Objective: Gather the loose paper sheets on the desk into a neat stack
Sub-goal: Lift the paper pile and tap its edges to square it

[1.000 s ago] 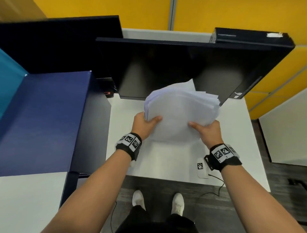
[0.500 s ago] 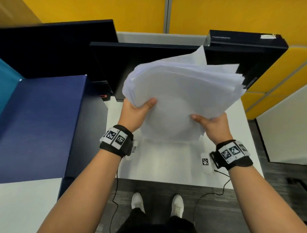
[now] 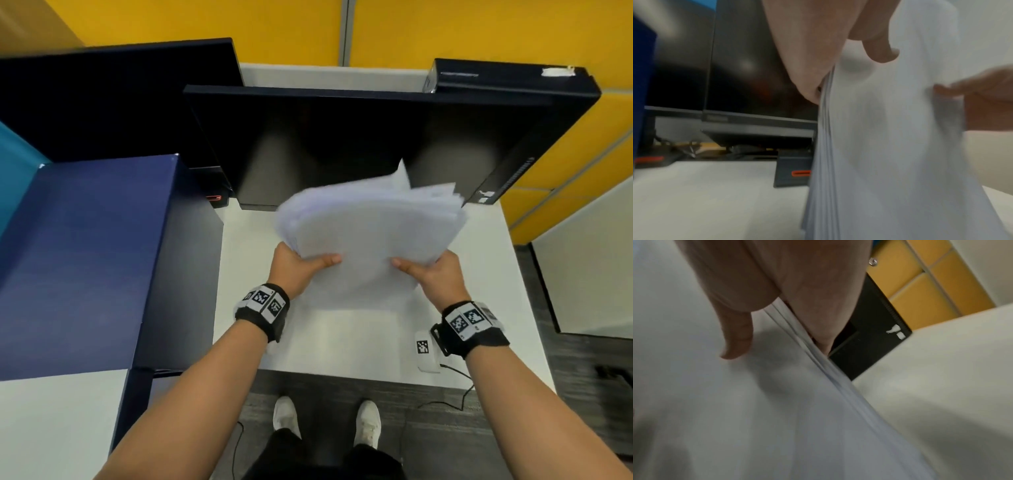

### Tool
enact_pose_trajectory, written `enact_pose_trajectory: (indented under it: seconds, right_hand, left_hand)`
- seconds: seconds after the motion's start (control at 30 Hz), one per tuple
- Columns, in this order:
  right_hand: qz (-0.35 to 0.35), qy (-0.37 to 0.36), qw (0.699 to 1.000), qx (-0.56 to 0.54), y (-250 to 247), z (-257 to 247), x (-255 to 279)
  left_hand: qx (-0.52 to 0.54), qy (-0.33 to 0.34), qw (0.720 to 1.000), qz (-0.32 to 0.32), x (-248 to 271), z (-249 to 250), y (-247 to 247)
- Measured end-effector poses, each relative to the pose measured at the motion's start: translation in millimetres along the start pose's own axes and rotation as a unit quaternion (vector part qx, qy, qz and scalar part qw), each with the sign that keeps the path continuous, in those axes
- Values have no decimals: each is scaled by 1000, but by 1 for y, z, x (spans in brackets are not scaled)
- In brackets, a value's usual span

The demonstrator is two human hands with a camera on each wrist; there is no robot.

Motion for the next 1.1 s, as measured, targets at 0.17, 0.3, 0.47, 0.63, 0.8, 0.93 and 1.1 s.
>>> enact_pose_trajectory:
  seconds: [0.17, 0.3, 0.47, 0.63, 0.8, 0.93, 1.1]
  right_hand:
    - [70, 19, 997, -38, -9, 7, -2]
    - [77, -68, 993, -61, -10, -37, 8]
    - [43, -38, 998, -16, -8, -14, 9]
    - [56, -30, 998, -6, -7, -11, 9]
    - [56, -50, 997, -9, -9, -19, 10]
    - [51, -18, 998, -9, -9, -8, 12]
    - [55, -49, 997, -37, -10, -27, 18]
  left_hand:
    - [-38, -33, 999, 14, -3, 3, 9]
    - [-53, 87, 994, 36, -6, 47, -6]
    - [-72, 71, 994, 28, -8, 24, -6]
    - [-78, 81, 993, 39, -5, 29, -4]
    - [-51, 81, 994, 53, -1, 34, -9]
    - [-30, -2, 998, 61, 7, 17, -2]
    - [46, 79, 988, 126, 26, 58, -16]
Point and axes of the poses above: each hand's wrist, its own x-axis away from the middle knuckle, its own y-axis out of the palm, z = x × y, the point moved 9 cm from there along -x, towards the middle knuckle, and after that the axes turned 11 degrees about -x, right-handed, at the moved point
